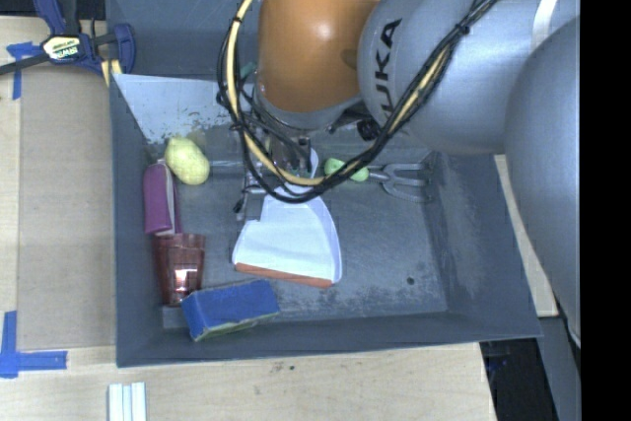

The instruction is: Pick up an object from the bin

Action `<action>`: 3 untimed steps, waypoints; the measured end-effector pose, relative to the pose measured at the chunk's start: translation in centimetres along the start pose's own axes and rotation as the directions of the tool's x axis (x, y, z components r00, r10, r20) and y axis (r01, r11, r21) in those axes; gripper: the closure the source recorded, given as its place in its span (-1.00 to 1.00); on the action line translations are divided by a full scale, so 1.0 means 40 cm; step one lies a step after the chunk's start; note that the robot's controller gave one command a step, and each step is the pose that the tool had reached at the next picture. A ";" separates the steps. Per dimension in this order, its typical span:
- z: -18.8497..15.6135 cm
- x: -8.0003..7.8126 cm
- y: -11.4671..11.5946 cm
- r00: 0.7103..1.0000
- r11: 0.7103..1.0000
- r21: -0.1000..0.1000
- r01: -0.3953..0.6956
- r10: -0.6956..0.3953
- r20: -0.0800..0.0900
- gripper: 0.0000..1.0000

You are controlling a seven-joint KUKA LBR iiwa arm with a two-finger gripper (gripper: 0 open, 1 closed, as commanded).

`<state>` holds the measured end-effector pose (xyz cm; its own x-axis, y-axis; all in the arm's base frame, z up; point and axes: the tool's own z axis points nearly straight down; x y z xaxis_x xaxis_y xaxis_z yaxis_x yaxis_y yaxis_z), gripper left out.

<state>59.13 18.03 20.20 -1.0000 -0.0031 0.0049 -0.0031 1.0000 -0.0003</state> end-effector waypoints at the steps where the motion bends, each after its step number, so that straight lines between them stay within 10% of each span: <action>1: -0.013 -0.004 -0.003 1.000 1.000 -0.002 -0.004 0.004 0.008 -1.00; 2: 0.276 -0.027 -0.182 0.981 0.981 0.001 0.193 -0.193 0.012 -1.00; 3: 0.145 -0.038 -0.197 0.946 0.946 0.002 0.325 -0.325 0.020 -1.00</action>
Offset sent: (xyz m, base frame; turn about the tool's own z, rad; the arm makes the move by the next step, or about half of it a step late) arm 0.0103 -0.0847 -0.1320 -0.2244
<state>60.64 10.15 14.39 -0.9446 -0.3279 -0.0149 -0.3279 0.9447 -0.0005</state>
